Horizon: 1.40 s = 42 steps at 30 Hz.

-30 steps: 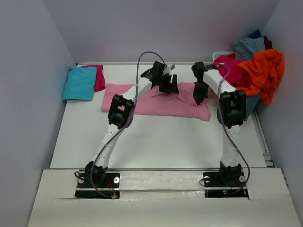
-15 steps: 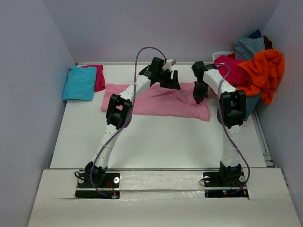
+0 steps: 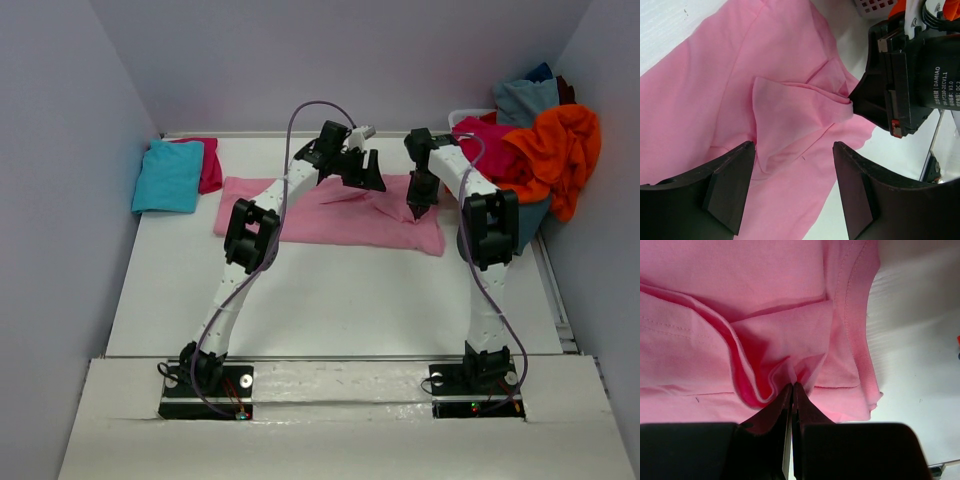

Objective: Fold and stack the t-shirts
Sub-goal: Fold the rectangle-folded T-shirt at the center of the board.

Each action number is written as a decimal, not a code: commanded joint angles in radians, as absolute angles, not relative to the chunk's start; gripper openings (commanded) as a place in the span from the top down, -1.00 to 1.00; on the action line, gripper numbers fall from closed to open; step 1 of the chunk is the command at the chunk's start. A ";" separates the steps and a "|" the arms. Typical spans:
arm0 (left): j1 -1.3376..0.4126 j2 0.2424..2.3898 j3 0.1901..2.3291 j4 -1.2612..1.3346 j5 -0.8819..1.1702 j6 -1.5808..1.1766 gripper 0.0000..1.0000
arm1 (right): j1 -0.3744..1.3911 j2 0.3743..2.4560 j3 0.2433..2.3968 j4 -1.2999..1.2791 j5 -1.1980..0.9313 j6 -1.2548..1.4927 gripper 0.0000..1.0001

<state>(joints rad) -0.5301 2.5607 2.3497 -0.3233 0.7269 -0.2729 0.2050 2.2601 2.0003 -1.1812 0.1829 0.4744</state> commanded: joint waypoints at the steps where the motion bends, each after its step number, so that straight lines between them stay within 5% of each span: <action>1: -0.538 2.548 2.338 -0.284 0.761 -0.278 -0.48 | 0.210 2.270 2.043 -1.186 0.176 0.468 0.86; 29: -0.557 2.588 2.283 -0.242 0.738 -0.298 -0.46 | 0.210 2.275 2.040 -1.181 0.175 0.466 0.86; 42: -0.557 2.563 2.267 -0.216 0.690 -0.291 -0.12 | 0.210 2.264 2.025 -1.175 0.175 0.466 0.86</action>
